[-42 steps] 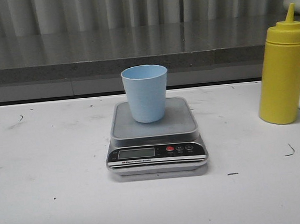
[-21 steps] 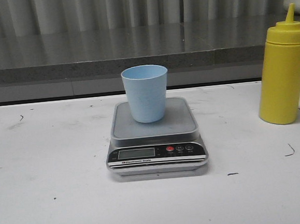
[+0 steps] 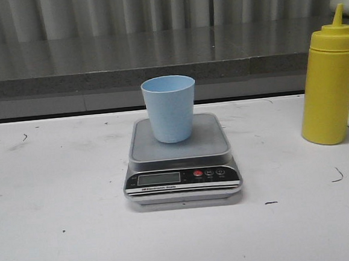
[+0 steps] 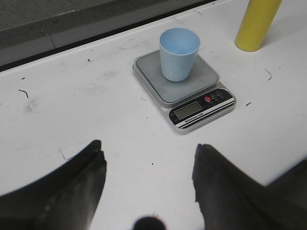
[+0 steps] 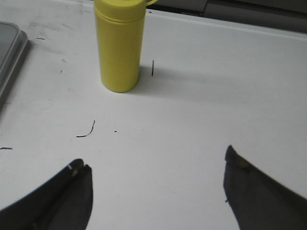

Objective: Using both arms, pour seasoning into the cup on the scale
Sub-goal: 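Open the left gripper and lift it away from the cup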

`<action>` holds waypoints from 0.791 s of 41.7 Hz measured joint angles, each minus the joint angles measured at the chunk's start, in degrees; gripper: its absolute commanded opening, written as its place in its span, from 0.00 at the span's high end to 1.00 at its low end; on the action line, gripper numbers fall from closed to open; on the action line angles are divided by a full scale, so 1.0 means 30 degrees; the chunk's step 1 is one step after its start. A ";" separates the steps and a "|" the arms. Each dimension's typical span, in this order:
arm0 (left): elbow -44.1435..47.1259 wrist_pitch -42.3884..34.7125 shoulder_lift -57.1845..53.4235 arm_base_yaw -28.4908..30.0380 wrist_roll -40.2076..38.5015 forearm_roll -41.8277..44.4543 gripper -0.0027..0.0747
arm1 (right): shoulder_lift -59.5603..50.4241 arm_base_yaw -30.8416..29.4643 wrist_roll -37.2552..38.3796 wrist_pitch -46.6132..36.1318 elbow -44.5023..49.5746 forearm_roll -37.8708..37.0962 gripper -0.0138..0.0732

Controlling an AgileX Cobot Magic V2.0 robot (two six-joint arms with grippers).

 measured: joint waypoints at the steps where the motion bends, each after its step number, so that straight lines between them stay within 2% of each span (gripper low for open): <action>1: 0.0000 0.0000 0.0000 0.0000 0.0000 0.0000 0.45 | 0.0000 0.0170 0.0004 0.0000 0.0000 0.0000 0.15; 13: 0.0000 0.0000 0.0000 0.0000 0.0000 0.0000 0.45 | 0.1897 0.1466 -0.0042 -0.0620 -0.0707 0.0029 0.15; 25: 0.0000 0.0000 0.0000 0.0000 0.0000 0.0000 0.45 | 0.4880 0.1542 -0.0042 -0.5737 -0.0941 0.1267 0.15; 33: 0.0000 0.0000 0.0000 0.0000 0.0000 0.0000 0.45 | 0.7596 0.1555 -0.0005 -0.7148 -0.0970 0.2494 0.15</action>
